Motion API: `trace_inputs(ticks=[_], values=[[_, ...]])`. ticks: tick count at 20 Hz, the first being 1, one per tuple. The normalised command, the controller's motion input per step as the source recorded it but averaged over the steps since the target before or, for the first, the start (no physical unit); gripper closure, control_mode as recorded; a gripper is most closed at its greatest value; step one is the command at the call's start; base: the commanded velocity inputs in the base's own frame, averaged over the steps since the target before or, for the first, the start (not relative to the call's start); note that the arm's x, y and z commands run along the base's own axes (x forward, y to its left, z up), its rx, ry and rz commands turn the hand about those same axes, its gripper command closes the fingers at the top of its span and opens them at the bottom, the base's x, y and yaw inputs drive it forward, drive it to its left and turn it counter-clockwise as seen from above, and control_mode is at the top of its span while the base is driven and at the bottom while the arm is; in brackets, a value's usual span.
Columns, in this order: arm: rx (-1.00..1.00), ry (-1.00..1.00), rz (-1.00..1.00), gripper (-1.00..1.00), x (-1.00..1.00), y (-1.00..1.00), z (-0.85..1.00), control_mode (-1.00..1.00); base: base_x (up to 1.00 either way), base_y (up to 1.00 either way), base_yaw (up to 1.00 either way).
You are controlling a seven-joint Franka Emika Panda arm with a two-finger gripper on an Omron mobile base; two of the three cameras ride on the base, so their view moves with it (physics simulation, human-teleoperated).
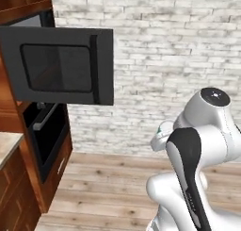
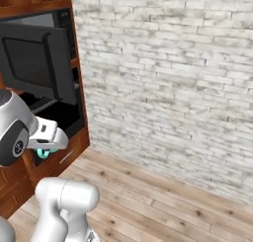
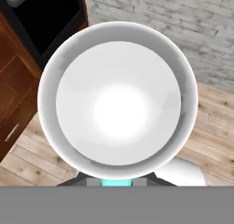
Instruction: Pick the mug from the counter and place it inside the microwave. Then close the microwave.
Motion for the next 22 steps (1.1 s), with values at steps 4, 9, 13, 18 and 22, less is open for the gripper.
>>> trace_inputs(ticks=[4, 9, 13, 18, 22], values=[[0.0, 0.0, 0.0, 1.0, 0.0, 0.0, 0.0, 1.0, 0.47, -0.68, 0.15], [0.0, 0.0, 0.0, 1.0, 0.0, 0.0, 0.0, 1.0, 0.62, -0.79, 0.28], [0.0, 0.0, 0.0, 1.0, 0.0, 0.0, 0.0, 1.0, 0.59, -0.67, 0.25], [0.0, 0.0, 0.0, 1.0, 0.0, 0.0, 0.0, 1.0, 0.55, -0.47, 0.3], [0.0, 0.0, 0.0, 1.0, 0.0, 0.0, 0.0, 1.0, 0.46, -0.09, 0.46]])
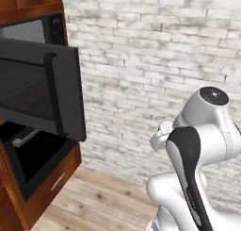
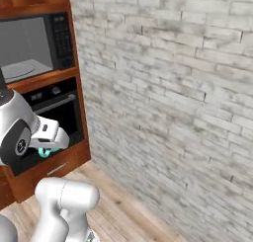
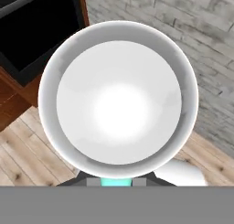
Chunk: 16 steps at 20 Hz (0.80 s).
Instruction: Pick the mug from the counter and place it inside the microwave. Then close the microwave.
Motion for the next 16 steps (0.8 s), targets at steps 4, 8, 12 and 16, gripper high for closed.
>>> trace_inputs(ticks=[4, 8, 12, 16], values=[[0.0, 0.0, 0.0, 1.0, 0.0, 0.0, 0.0, 1.0, 0.42, 0.0, 0.59], [0.0, 0.0, 0.0, 1.0, 0.0, 0.0, 0.0, 1.0, 0.31, -0.08, 0.55], [0.0, 0.0, 0.0, 1.0, 0.0, 0.0, 0.0, 1.0, 0.22, -0.21, 0.4], [0.0, 0.0, 0.0, 1.0, 0.0, 0.0, 0.0, 1.0, 0.01, -0.62, 0.14]])
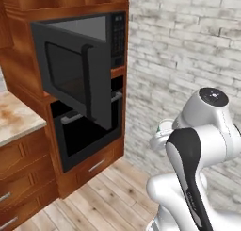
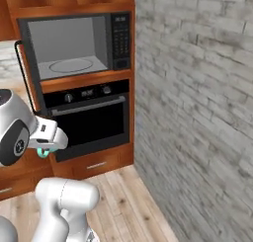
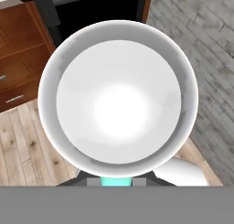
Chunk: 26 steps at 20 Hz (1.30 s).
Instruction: Pick the mug from the counter and place it inside the microwave. Then close the microwave.
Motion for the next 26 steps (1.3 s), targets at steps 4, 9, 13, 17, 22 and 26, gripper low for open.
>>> trace_inputs(ticks=[4, 9, 13, 17, 22, 26], values=[[0.0, 0.0, 0.0, 1.0, 0.0, 0.0, 0.0, 1.0, 0.14, -0.57, 0.02], [0.0, 0.0, 0.0, 1.0, 0.0, 0.0, 0.0, 1.0, 0.61, -0.4, 0.0], [0.0, 0.0, 0.0, 1.0, 0.0, 0.0, 0.0, 1.0, 0.8, -0.18, 0.0], [0.0, 0.0, 0.0, 1.0, 0.0, 0.0, 0.0, 1.0, 0.62, -0.03, 0.09], [0.0, 0.0, 0.0, 1.0, 0.0, 0.0, 0.0, 1.0, 0.57, 0.01, 0.28], [0.0, 0.0, 0.0, 1.0, 0.0, 0.0, 0.0, 1.0, 0.55, 0.02, 0.37]])
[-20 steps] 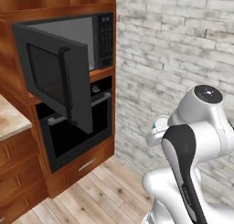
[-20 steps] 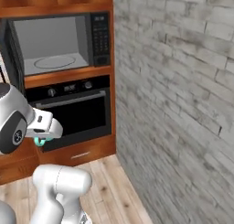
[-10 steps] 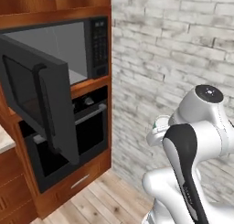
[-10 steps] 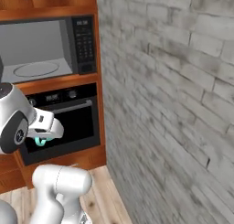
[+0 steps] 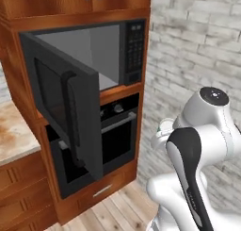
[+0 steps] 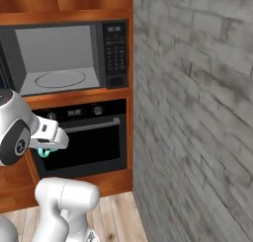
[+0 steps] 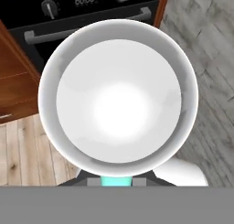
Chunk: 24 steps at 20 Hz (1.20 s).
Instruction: Pick the mug from the counter and place it inside the microwave. Then close the microwave.
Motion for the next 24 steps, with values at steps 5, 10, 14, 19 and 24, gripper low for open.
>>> trace_inputs(ticks=[5, 10, 14, 19, 24], values=[[0.0, 0.0, 0.0, 1.0, 0.0, 0.0, 0.0, 1.0, 0.53, -0.01, 0.37], [0.0, 0.0, 0.0, 1.0, 0.0, 0.0, 0.0, 1.0, 0.28, -0.14, 0.29], [0.0, 0.0, 0.0, 1.0, 0.0, 0.0, 0.0, 1.0, 0.33, -0.09, 0.26], [0.0, 0.0, 0.0, 1.0, 0.0, 0.0, 0.0, 1.0, 0.35, -0.28, 0.2], [0.0, 0.0, 0.0, 1.0, 0.0, 0.0, 0.0, 1.0, 0.16, -0.25, 0.1]])
